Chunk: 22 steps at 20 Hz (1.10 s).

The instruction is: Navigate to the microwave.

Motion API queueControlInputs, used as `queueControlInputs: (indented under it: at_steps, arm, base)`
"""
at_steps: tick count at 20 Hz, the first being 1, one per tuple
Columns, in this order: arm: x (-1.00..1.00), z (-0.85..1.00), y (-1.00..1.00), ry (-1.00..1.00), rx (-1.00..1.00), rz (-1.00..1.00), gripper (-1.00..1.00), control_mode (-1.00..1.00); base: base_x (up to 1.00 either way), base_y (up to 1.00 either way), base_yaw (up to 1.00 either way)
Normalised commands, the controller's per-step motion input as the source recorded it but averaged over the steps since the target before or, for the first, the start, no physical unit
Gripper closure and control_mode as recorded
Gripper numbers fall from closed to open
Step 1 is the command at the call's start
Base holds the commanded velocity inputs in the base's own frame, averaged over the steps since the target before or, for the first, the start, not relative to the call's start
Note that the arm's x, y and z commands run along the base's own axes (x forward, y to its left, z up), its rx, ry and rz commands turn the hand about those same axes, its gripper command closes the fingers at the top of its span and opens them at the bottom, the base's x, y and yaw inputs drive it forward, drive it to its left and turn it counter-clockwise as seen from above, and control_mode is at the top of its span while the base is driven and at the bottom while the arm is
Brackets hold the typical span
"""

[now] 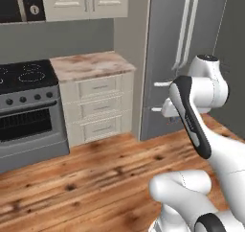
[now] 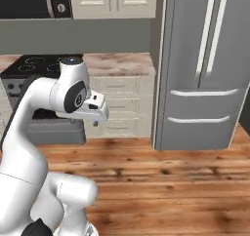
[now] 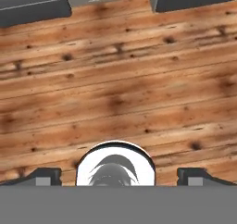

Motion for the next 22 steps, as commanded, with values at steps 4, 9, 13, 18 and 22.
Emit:
queueControlInputs:
  at_steps: [4, 9, 13, 18, 22]
  arm:
    - [0.0, 0.0, 0.0, 0.0, 0.0, 0.0, -1.0, 1.0]
    - [0.0, 0.0, 0.0, 0.0, 0.0, 0.0, -1.0, 1.0]
    - [0.0, 0.0, 0.0, 0.0, 0.0, 0.0, -1.0, 1.0]
    - [0.0, 0.0, 0.0, 0.0, 0.0, 0.0, -1.0, 1.0]
    - [0.0, 0.0, 0.0, 0.0, 0.0, 0.0, -1.0, 1.0]
  base:
    - [1.0, 0.04, 0.68]
    - [1.0, 0.3, 0.41]
    - [1.0, 0.46, 0.11]
    - [0.92, 0.65, 0.0]
    - [0.86, 0.86, -0.02]
